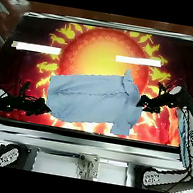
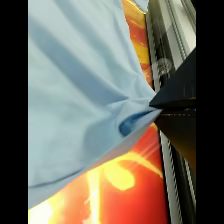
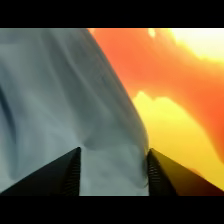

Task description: Fold the shirts.

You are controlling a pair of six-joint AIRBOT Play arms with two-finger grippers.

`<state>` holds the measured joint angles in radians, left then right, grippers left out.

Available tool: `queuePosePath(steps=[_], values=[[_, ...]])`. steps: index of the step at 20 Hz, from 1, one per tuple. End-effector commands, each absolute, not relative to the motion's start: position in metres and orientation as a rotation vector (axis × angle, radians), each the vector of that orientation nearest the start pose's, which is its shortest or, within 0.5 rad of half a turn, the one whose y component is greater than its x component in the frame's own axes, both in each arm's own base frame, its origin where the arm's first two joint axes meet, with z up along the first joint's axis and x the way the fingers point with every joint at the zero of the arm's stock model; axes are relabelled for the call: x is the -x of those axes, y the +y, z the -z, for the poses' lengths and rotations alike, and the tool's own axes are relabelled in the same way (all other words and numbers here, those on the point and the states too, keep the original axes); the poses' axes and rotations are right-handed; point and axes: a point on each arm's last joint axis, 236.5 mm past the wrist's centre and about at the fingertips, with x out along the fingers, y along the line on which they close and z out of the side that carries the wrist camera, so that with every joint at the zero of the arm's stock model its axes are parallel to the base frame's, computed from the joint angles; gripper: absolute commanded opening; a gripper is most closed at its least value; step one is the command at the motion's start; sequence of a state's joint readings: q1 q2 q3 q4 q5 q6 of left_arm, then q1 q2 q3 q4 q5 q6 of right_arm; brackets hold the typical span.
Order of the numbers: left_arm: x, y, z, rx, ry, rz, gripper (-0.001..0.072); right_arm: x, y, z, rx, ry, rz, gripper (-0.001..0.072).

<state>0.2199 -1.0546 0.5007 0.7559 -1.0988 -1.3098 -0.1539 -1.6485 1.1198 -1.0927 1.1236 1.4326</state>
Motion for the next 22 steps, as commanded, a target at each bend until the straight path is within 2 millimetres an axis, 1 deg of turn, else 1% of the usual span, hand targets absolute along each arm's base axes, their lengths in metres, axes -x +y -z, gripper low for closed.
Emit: queuePosePath(steps=[1,2,3,4,5,6,7,8,9,10,11,12,13,14,15,16,17,18,19,20,22], values=[[-0.271,-0.095,0.047,0.76,1.327,0.309,0.0042,-0.379,0.072,0.124,-0.559,1.557,-0.203,0.0311],[-0.282,-0.088,0.036,0.732,1.297,0.31,0.0041,-0.378,0.074,0.116,-0.544,1.553,-0.223,0.0144],[-0.298,-0.08,0.018,0.702,1.246,0.313,0.0041,-0.379,0.075,0.103,-0.532,1.531,-0.243,0.0069],[-0.316,-0.073,-0.006,0.668,1.177,0.318,0.0041,-0.386,0.072,0.08,-0.502,1.479,-0.274,0.0069],[-0.337,-0.065,-0.04,0.616,1.085,0.325,0.0041,-0.397,0.068,0.048,-0.461,1.394,-0.307,0.0069],[-0.355,-0.057,-0.083,0.54,0.978,0.331,0.004,-0.412,0.064,0.008,-0.42,1.282,-0.34,0.0069],[-0.37,-0.051,-0.132,0.463,0.859,0.341,0.004,-0.427,0.062,-0.048,-0.384,1.133,-0.378,0.0069],[-0.379,-0.047,-0.191,0.381,0.721,0.354,0.0041,-0.436,0.062,-0.113,-0.354,0.969,-0.407,0.0069],[-0.379,-0.047,-0.258,0.306,0.565,0.362,0.0041,-0.437,0.059,-0.187,-0.307,0.783,-0.424,0.0068],[-0.368,-0.048,-0.334,0.233,0.388,0.362,0.0041,-0.427,0.054,-0.273,-0.247,0.564,-0.409,0.0068],[-0.344,-0.054,-0.407,0.16,0.221,0.365,0.0041,-0.404,0.049,-0.358,-0.169,0.336,-0.371,0.0068],[-0.311,-0.061,-0.467,0.098,0.079,0.364,0.0041,-0.37,0.046,-0.427,-0.087,0.145,-0.328,0.0067],[-0.277,-0.066,-0.511,0.061,-0.029,0.349,0.0041,-0.327,0.047,-0.485,-0.014,-0.015,-0.288,0.0067],[-0.246,-0.068,-0.544,0.043,-0.117,0.324,0.0041,-0.288,0.049,-0.521,0.022,-0.113,-0.264,0.0067],[-0.218,-0.067,-0.567,0.028,-0.184,0.283,0.0041,-0.253,0.048,-0.544,0.03,-0.172,-0.225,0.0067],[-0.199,-0.063,-0.577,0.021,-0.215,0.248,0.0041,-0.231,0.043,-0.551,0.01,-0.184,-0.186,0.0067],[-0.185,-0.062,-0.579,0.018,-0.222,0.222,0.0041,-0.21,0.036,-0.55,-0.008,-0.171,-0.135,0.0067],[-0.171,-0.06,-0.574,0.012,-0.21,0.194,0.0041,-0.194,0.027,-0.543,-0.003,-0.145,-0.081,0.0067],[-0.159,-0.06,-0.565,0.013,-0.176,0.182,0.0041,-0.18,0.02,-0.534,0.022,-0.112,-0.036,0.0067],[-0.156,-0.063,-0.551,0.028,-0.12,0.186,0.0041,-0.173,0.017,-0.525,0.036,-0.081,-0.014,0.0067],[-0.159,-0.065,-0.52,0.021,0.009,0.195,0.0041,-0.169,0.02,-0.51,0.037,-0.021,-0.025,0.0068]])
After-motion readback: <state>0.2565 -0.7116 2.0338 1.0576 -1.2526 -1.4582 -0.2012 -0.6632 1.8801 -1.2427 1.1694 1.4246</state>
